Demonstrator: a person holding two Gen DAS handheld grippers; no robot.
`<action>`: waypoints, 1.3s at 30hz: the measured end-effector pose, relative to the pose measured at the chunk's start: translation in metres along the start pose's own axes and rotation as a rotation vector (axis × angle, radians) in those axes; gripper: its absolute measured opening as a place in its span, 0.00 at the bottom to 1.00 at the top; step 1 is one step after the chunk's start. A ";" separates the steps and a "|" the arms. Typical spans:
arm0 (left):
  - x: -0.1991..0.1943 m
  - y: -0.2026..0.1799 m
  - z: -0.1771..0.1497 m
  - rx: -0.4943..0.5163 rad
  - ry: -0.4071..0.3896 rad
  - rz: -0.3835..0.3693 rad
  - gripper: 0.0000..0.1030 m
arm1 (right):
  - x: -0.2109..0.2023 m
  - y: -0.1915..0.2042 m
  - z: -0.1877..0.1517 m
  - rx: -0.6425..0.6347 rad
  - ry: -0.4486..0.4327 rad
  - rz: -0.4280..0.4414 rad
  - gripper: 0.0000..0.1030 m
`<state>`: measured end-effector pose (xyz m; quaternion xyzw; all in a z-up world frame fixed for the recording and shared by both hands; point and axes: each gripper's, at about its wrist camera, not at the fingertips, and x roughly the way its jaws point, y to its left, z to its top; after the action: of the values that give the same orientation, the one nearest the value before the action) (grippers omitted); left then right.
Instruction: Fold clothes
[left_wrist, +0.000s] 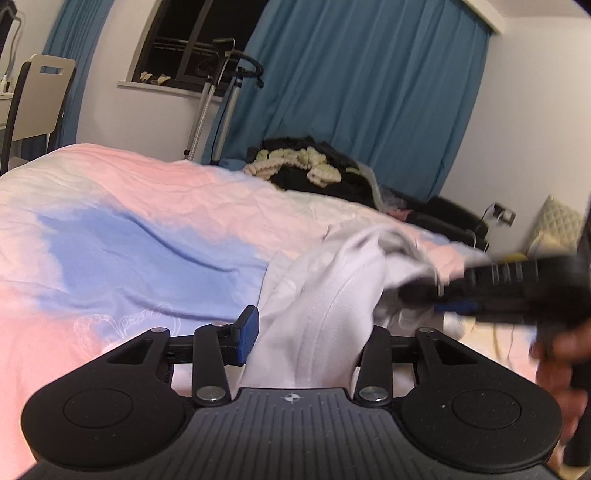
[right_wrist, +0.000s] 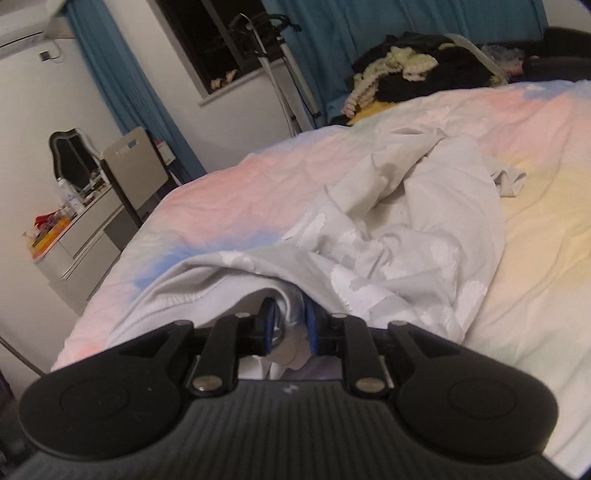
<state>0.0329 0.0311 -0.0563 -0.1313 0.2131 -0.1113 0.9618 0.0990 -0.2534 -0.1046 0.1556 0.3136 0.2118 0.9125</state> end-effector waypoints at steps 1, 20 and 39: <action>-0.001 0.001 0.002 -0.010 -0.013 -0.009 0.23 | -0.005 0.001 -0.008 -0.031 -0.023 0.008 0.29; -0.029 -0.001 0.020 -0.084 -0.125 -0.149 0.15 | -0.032 0.070 -0.055 -0.548 -0.271 0.016 0.39; -0.003 -0.015 0.004 0.050 -0.036 -0.039 0.19 | -0.002 0.003 -0.063 -0.232 -0.158 -0.471 0.44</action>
<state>0.0300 0.0180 -0.0473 -0.1133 0.1905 -0.1330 0.9660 0.0566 -0.2426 -0.1496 -0.0114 0.2424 0.0153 0.9700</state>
